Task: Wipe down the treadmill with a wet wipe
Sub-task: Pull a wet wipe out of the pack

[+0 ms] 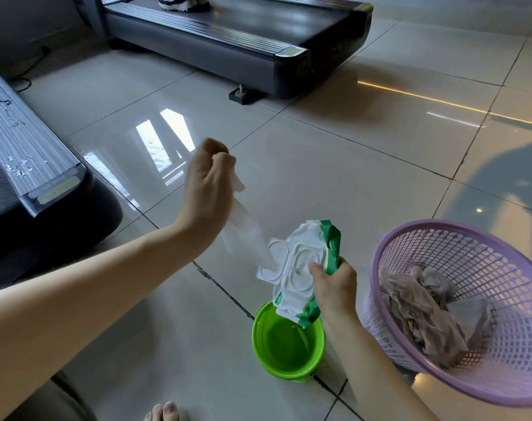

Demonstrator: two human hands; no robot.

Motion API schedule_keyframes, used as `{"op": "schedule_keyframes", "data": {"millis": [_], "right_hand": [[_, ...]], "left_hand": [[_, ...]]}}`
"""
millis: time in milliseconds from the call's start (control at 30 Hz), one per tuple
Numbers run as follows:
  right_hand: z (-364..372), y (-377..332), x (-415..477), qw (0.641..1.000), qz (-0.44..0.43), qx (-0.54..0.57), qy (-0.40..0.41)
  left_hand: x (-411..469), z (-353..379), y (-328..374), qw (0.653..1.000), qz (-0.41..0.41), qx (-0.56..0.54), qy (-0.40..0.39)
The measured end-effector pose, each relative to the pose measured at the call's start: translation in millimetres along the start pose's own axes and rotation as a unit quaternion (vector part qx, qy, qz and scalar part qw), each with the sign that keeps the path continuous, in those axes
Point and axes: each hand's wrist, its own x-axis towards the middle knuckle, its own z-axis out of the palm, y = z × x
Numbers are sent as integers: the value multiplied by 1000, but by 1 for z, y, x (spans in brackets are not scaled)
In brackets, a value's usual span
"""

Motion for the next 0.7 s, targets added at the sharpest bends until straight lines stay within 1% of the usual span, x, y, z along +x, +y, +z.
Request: {"op": "schedule_keyframes", "data": {"millis": [33, 67, 100, 133, 167, 200, 233, 267, 333, 400, 500, 600, 700], "right_hand": [[-2, -1, 1, 1000, 11, 25, -7], [-3, -1, 2, 998, 26, 54, -15], [-3, -3, 2, 995, 46, 84, -26], [-3, -3, 2, 990, 67, 115, -39], [-3, -3, 3, 984, 86, 144, -56], [-2, -3, 3, 978, 101, 168, -75], [-2, -4, 3, 971, 116, 188, -94], [-2, -5, 2, 965, 127, 201, -112], [-2, -9, 0, 960, 121, 211, -139], [-2, -14, -3, 959, 96, 211, -162], [0, -17, -6, 957, 65, 216, -180], [0, -20, -8, 947, 65, 255, -187], [0, -26, -12, 943, 58, 253, -206]], "left_hand": [[2, -2, -3, 997, 29, 51, -49], [1, -3, -8, 985, 41, 120, -120], [-2, -2, -16, 955, 32, 208, -208], [-8, -1, -26, 904, 14, 308, -296], [-15, 1, -35, 843, 3, 394, -366], [-23, 2, -44, 794, 3, 447, -412], [-30, 3, -52, 771, 6, 467, -434], [-34, 4, -56, 773, 6, 461, -436], [-37, 5, -62, 807, 6, 423, -413], [-36, 8, -62, 827, 8, 407, -389], [-35, 10, -61, 841, -2, 408, -356], [-31, 11, -62, 852, -32, 398, -339], [-32, 11, -64, 861, -48, 387, -327]]}}
